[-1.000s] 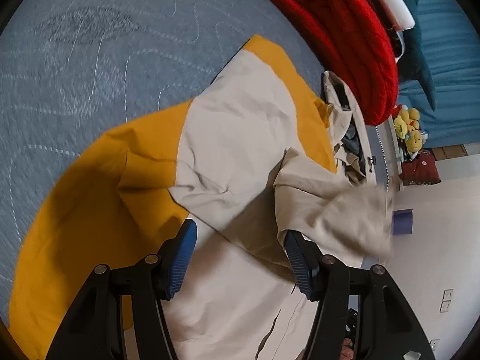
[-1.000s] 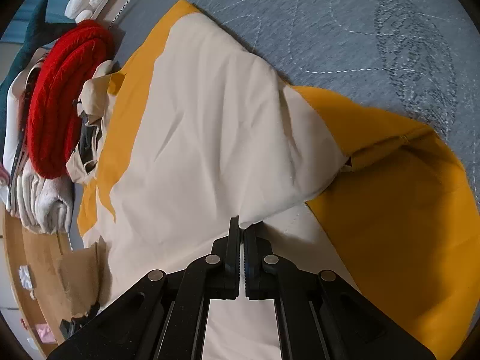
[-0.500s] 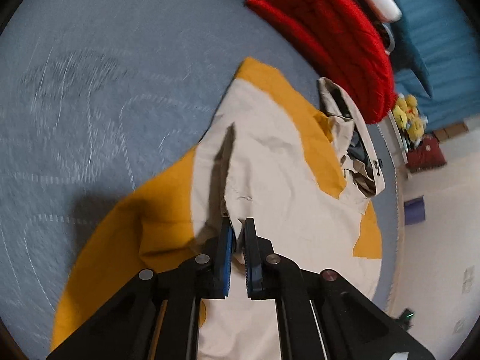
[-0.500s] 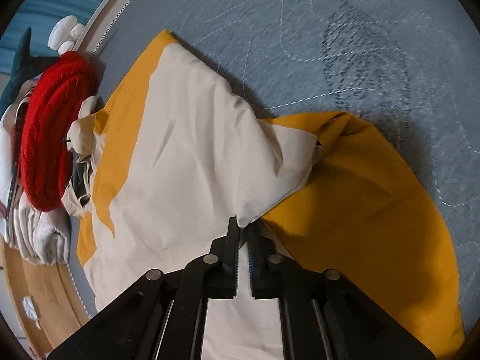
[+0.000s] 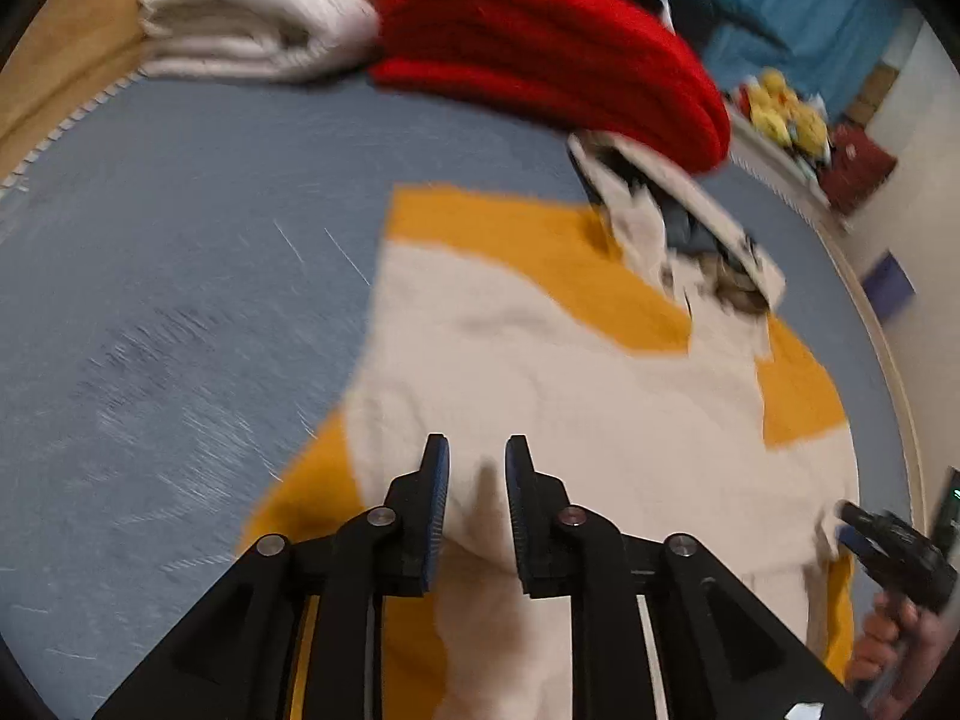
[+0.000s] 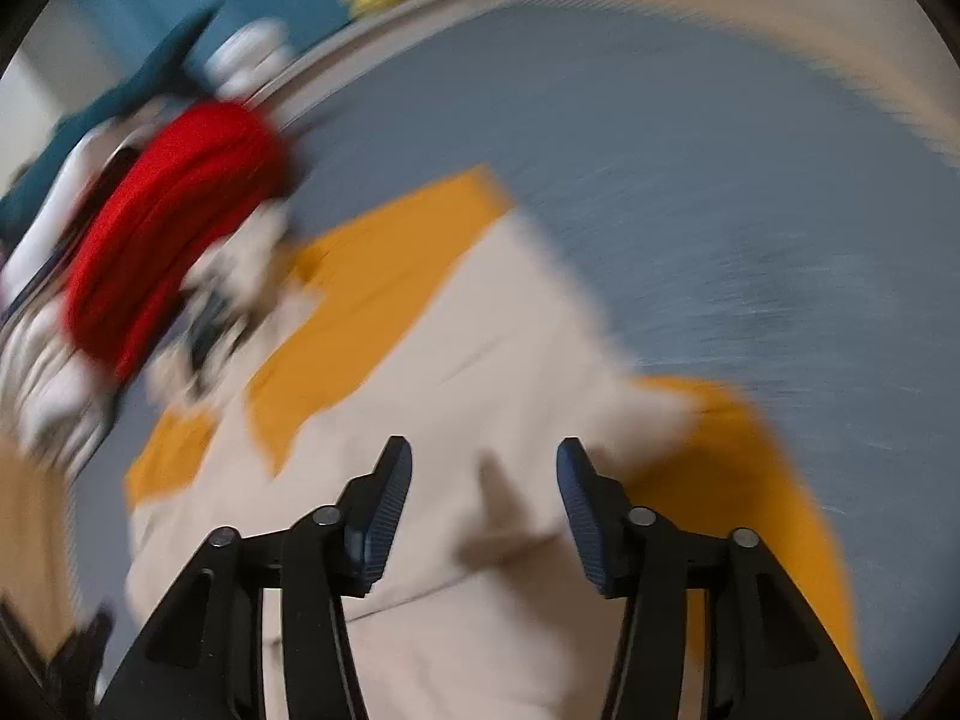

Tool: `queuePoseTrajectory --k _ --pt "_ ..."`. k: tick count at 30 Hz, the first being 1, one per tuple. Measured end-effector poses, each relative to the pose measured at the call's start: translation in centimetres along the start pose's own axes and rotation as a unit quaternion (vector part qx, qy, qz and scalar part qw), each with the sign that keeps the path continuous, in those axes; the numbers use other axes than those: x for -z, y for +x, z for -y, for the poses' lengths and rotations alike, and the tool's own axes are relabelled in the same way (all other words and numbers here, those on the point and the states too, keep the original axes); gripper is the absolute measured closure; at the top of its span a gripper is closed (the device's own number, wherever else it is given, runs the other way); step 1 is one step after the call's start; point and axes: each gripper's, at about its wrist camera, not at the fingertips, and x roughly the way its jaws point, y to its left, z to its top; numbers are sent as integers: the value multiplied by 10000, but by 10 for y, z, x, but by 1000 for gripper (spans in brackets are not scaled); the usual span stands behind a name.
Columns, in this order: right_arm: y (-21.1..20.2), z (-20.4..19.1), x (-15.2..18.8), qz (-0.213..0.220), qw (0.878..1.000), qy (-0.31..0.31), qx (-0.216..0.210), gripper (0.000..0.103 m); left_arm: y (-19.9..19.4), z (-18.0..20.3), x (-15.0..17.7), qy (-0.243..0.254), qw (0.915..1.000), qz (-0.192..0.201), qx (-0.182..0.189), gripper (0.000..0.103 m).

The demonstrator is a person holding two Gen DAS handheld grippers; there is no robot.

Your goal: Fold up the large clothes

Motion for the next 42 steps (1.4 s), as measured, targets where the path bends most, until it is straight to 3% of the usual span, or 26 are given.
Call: queuePoseTrajectory --k 2,4,9,13,17,21,26,35,39,42 --pt "25 6 5 -466 9977 -112 475 51 27 -8 8 -29 9987 -479 -185 80" --pt "32 8 8 -655 9959 -137 610 51 45 -14 17 -86 9952 -874 -436 80" --pt "13 -3 -2 -373 9972 -366 536 51 24 1 12 118 9990 -331 -268 78" --pt "32 24 3 -862 9949 88 514 52 43 -5 24 2 9957 -731 -568 74" --pt "2 16 -1 -515 9970 91 570 55 10 15 18 120 9992 -44 -385 74" --pt "-49 -16 -2 199 9965 -626 524 55 -23 36 19 372 9984 413 -116 74" --pt "-94 -52 9 864 9790 -1727 657 54 -40 55 20 599 9960 632 206 74" --pt "-109 -59 22 875 9652 -2305 876 54 -82 93 30 1394 9847 1006 297 79" --pt "-109 -55 20 880 9619 -2419 922 54 -106 106 11 1421 9819 1180 431 79" --pt "-107 -48 17 854 9635 -2349 957 54 -107 120 -20 1357 9827 1140 544 80"
